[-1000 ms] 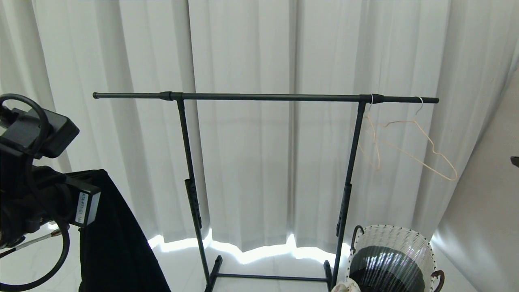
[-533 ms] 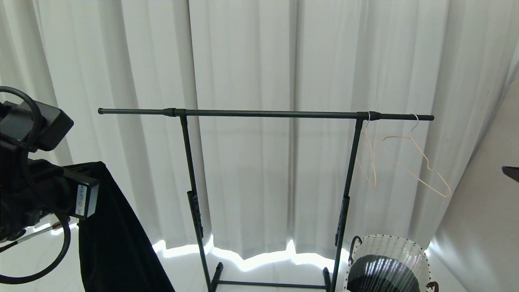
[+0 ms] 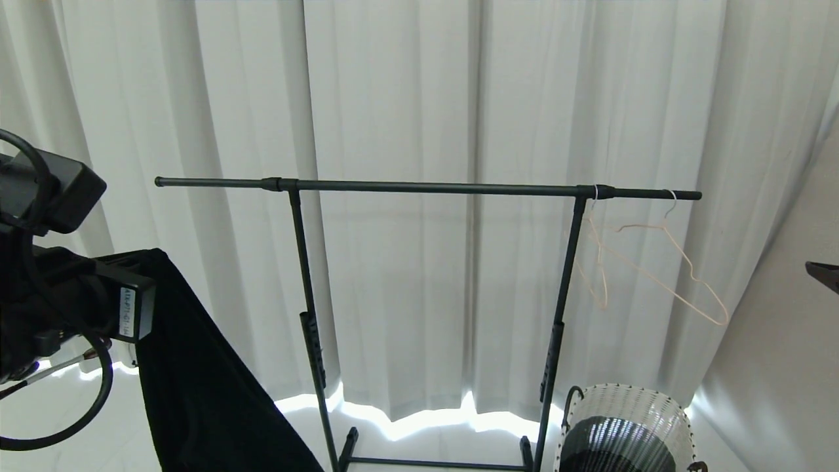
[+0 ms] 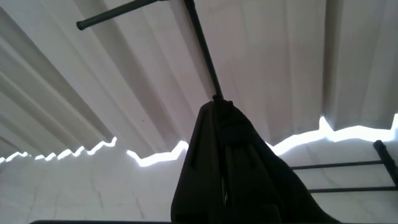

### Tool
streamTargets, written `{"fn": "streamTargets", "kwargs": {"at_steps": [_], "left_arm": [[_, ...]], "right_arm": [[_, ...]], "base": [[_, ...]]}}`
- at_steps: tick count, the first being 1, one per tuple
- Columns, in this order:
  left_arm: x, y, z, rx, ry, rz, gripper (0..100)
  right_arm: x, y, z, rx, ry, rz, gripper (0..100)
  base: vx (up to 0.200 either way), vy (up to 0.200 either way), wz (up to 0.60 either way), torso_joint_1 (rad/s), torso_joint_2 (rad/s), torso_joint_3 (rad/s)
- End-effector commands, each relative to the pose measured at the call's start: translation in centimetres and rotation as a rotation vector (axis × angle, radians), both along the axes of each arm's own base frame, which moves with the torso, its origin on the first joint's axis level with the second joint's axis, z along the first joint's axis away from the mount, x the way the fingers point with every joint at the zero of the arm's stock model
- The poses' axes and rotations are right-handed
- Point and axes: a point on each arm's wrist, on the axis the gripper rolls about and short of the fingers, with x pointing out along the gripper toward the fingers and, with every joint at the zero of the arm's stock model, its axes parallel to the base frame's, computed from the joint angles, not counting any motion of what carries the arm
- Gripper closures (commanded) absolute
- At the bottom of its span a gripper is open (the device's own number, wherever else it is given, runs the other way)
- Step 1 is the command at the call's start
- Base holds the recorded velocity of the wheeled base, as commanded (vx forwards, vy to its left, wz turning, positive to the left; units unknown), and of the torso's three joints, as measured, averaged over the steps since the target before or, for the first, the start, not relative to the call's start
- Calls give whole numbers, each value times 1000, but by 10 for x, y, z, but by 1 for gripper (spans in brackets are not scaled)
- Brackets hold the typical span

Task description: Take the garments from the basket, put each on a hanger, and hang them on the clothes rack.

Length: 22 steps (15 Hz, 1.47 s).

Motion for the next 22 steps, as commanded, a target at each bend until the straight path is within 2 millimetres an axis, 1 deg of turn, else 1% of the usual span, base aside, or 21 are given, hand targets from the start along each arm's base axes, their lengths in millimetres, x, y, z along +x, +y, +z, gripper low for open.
{"fn": "streamTargets", "kwargs": {"at_steps": [1, 4, 8, 13, 16, 22], "left_arm": [[0, 0, 0, 0, 0, -2, 100], [-1, 0, 1, -1, -6, -4, 100], [-1, 0, 0, -4, -6, -3, 100], [-1, 0, 3, -14, -15, -1, 100], [-1, 0, 2, -21, -14, 1, 100], [0, -1, 2, -15, -12, -4, 100]], "right_arm": [[-1, 0, 0, 1, -1, 0, 0], [-1, 1, 0, 7, -1, 26, 0], [0, 5, 0, 17, 0, 78, 0], [4, 6, -3, 49, 12, 99, 0], [13, 5, -8, 52, 40, 100, 0], [22, 4, -16, 60, 80, 93, 0]], "base": [[0, -200, 0, 12, 12, -2], [0, -200, 0, 9, 5, 1], [0, 0, 0, 0, 0, 0], [0, 0, 0, 0, 0, 0], [200, 0, 0, -4, -2, 2], [200, 0, 0, 5, 2, 2]]}}
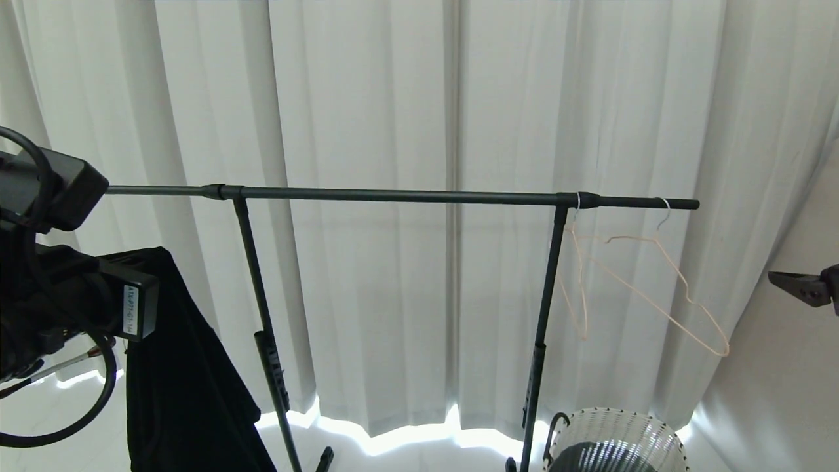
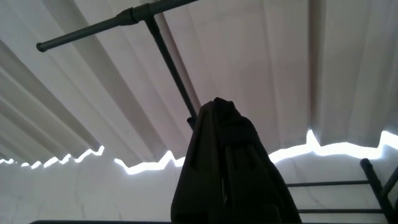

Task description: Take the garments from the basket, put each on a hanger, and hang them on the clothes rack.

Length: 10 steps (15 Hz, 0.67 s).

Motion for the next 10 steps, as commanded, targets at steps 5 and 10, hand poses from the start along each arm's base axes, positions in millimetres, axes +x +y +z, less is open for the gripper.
{"fn": "streamTargets", "kwargs": {"at_steps": [5, 10], "left_arm": [[0, -2, 0, 3, 0, -13, 100], [0, -4, -1, 5, 6, -24, 100]], "right_arm": [[9, 0, -8, 29, 39, -11, 0], [11, -2, -12, 71, 56, -34, 0]], "base": [[200, 0, 0, 4, 1, 4], [40, 0, 0, 1, 1, 0]]}}
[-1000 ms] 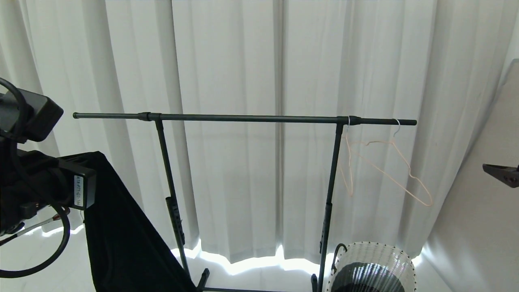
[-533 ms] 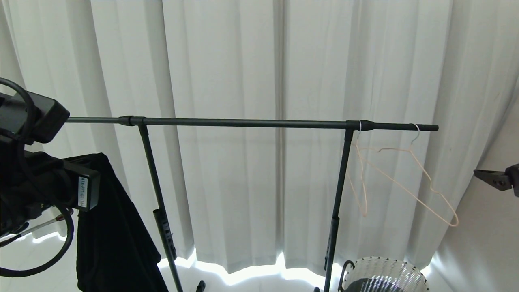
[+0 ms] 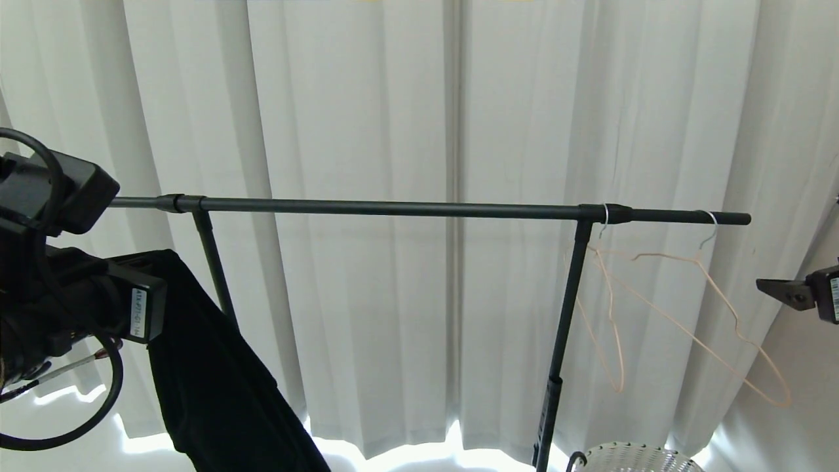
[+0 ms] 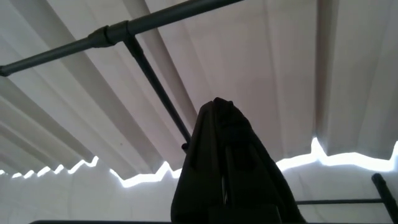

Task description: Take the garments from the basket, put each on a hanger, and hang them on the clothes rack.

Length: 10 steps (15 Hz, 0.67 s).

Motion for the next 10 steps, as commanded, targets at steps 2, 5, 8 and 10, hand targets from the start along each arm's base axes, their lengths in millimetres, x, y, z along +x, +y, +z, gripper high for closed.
{"fn": "streamTargets", "kwargs": {"at_steps": [2, 5, 8, 10], "left_arm": [[-1, -1, 1, -2, -7, -7, 100], [-3, -1, 4, -6, -23, -7, 100], [-2, 0, 7, -14, -53, -1, 100], [-3, 0, 7, -17, -65, -1, 100]], "right_arm": [[7, -1, -7, 33, 30, -11, 0], [29, -17, -24, 95, 107, 0, 0], [60, -42, -53, 105, 181, -11, 0], [85, -62, -78, 76, 194, 15, 0]], "base": [[0, 0, 0, 0, 0, 0], [0, 0, 0, 0, 0, 0], [0, 0, 0, 0, 0, 0], [0, 0, 0, 0, 0, 0]]}}
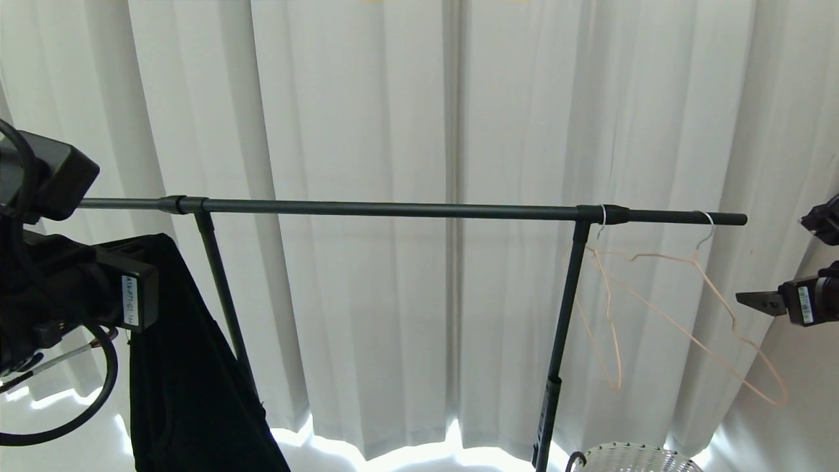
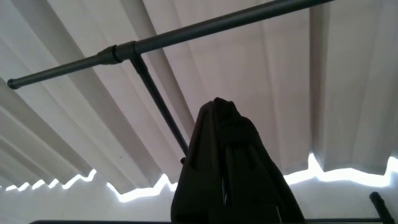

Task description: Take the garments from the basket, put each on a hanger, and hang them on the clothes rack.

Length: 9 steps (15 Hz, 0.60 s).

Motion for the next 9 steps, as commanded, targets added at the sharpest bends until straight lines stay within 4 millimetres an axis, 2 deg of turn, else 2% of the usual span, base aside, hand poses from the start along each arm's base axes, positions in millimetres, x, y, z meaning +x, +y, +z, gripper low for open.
{"fn": "streamTargets", "kwargs": {"at_steps": [1, 3, 5, 9], "left_arm": [[-1, 0, -3, 2, 8, 1, 100], [-3, 2, -9, 7, 24, 7, 100], [-5, 4, -6, 5, 8, 20, 100], [-17, 7, -7, 53, -9, 20, 100]], "right_arm": [[38, -34, -48, -11, 95, 3, 0], [54, -47, -61, 10, 111, 47, 0], [62, -53, -71, 51, 120, 88, 0], [70, -53, -78, 104, 117, 157, 0]], "base": [[0, 0, 0, 0, 0, 0], [0, 0, 0, 0, 0, 0], [0, 0, 0, 0, 0, 0], [0, 0, 0, 0, 0, 0]]}}
